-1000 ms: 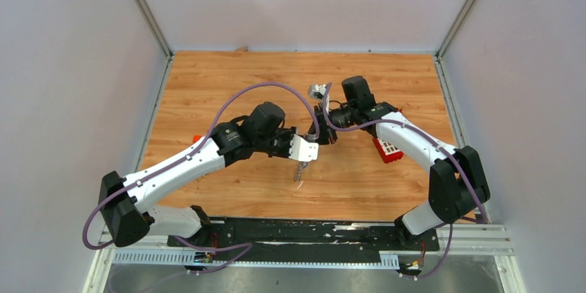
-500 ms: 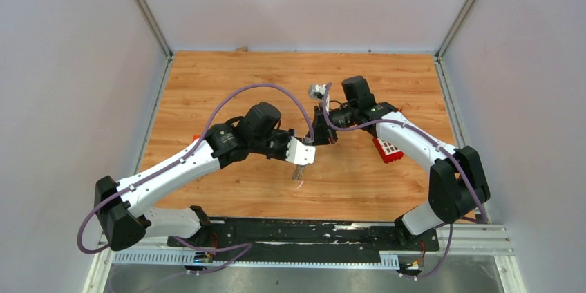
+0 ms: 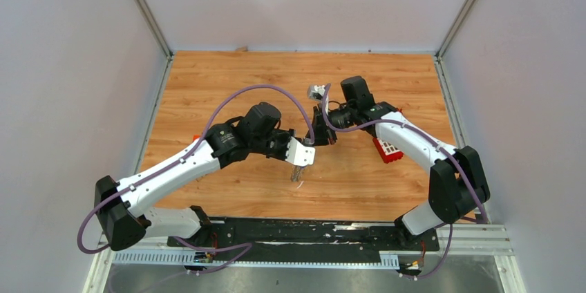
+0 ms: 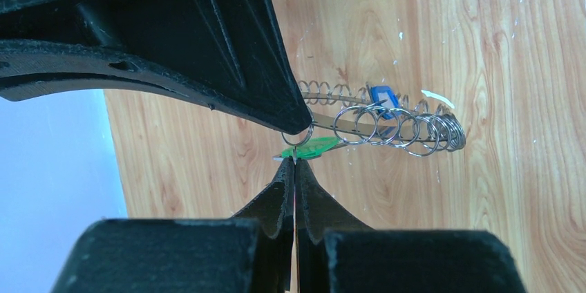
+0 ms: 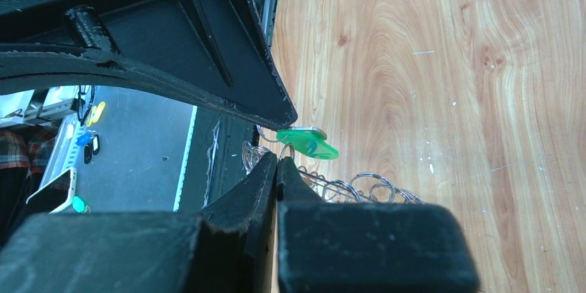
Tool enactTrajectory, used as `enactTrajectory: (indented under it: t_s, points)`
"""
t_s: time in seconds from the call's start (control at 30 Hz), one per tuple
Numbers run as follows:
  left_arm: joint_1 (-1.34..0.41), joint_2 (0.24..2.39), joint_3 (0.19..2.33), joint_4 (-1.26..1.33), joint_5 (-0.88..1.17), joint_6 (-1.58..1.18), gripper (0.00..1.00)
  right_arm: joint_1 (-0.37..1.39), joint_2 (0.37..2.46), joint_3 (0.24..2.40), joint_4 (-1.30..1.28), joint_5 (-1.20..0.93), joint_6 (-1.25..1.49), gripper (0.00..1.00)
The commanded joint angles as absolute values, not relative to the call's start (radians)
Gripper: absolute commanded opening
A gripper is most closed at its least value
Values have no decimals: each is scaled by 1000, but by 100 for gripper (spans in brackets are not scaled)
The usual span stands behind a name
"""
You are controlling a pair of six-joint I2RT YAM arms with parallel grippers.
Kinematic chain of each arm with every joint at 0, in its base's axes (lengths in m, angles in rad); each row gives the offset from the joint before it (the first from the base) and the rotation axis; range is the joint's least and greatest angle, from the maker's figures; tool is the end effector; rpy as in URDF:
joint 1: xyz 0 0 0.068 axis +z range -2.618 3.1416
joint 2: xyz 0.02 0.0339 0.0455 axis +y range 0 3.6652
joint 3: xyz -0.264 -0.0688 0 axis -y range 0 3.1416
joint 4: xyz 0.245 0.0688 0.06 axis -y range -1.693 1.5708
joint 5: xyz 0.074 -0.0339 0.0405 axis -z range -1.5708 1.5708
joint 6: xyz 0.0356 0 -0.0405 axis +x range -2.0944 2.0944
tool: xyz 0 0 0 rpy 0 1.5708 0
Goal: Put the keys on the keyring
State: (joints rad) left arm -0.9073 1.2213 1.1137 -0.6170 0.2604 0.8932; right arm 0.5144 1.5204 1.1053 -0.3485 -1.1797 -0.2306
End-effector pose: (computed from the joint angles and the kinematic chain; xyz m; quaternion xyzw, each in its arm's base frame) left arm 0.1534 -0.2111 0.3230 0.7415 0.5201 -0.1212 0.4063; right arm 0.2610 0.1853 0.2727 -0.4816 0.6323 0.5526 0.2507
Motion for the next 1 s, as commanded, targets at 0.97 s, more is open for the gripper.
enactTrajectory:
  t_s: [0.97]
  points:
    - [-905,1228,1153,-596,273,951,0,530,1506,1163,-348,-1255,-264,0]
